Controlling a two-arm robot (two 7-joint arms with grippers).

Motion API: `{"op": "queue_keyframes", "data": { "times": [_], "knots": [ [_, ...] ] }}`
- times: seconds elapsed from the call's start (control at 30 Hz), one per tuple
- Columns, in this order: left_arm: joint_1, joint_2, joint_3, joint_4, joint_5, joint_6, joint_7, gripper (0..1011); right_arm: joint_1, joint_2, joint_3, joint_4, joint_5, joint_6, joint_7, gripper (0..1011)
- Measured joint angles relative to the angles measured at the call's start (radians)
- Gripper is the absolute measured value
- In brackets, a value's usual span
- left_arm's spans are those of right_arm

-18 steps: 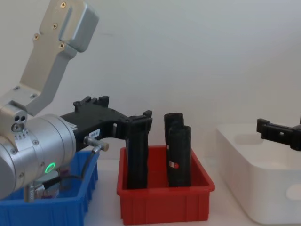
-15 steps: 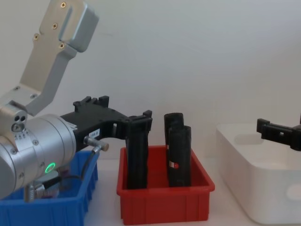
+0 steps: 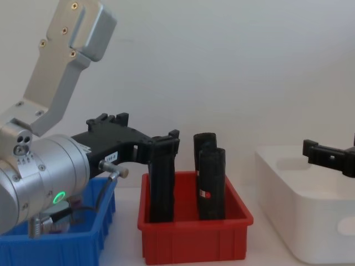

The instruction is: Pick the cotton swabs from the blue box and place them into the white box.

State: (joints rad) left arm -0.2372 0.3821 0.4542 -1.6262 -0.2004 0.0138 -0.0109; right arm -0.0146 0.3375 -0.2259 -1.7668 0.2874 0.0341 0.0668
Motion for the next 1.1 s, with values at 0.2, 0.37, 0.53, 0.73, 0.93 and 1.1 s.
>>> {"op": "queue_keyframes", "data": {
  "times": [0.2, 0.37, 0.53, 0.73, 0.93, 1.1],
  "knots": [
    [0.000, 0.000, 0.000, 0.000, 0.000, 0.000, 0.000, 1004, 0.000, 0.000, 0.000, 0.000, 0.000, 0.000, 0.000, 1002],
    [0.000, 0.000, 0.000, 0.000, 0.000, 0.000, 0.000, 1004, 0.000, 0.000, 0.000, 0.000, 0.000, 0.000, 0.000, 1001],
    [0.000, 0.000, 0.000, 0.000, 0.000, 0.000, 0.000, 1004, 0.000, 0.000, 0.000, 0.000, 0.000, 0.000, 0.000, 1002],
    [0.000, 0.000, 0.000, 0.000, 0.000, 0.000, 0.000, 1004, 0.000, 0.000, 0.000, 0.000, 0.000, 0.000, 0.000, 1002],
    [0.000, 0.000, 0.000, 0.000, 0.000, 0.000, 0.000, 1004, 0.000, 0.000, 0.000, 0.000, 0.000, 0.000, 0.000, 1002],
    [0.000, 0.000, 0.000, 0.000, 0.000, 0.000, 0.000, 1004, 0.000, 0.000, 0.000, 0.000, 0.000, 0.000, 0.000, 1002]
  ]
}}
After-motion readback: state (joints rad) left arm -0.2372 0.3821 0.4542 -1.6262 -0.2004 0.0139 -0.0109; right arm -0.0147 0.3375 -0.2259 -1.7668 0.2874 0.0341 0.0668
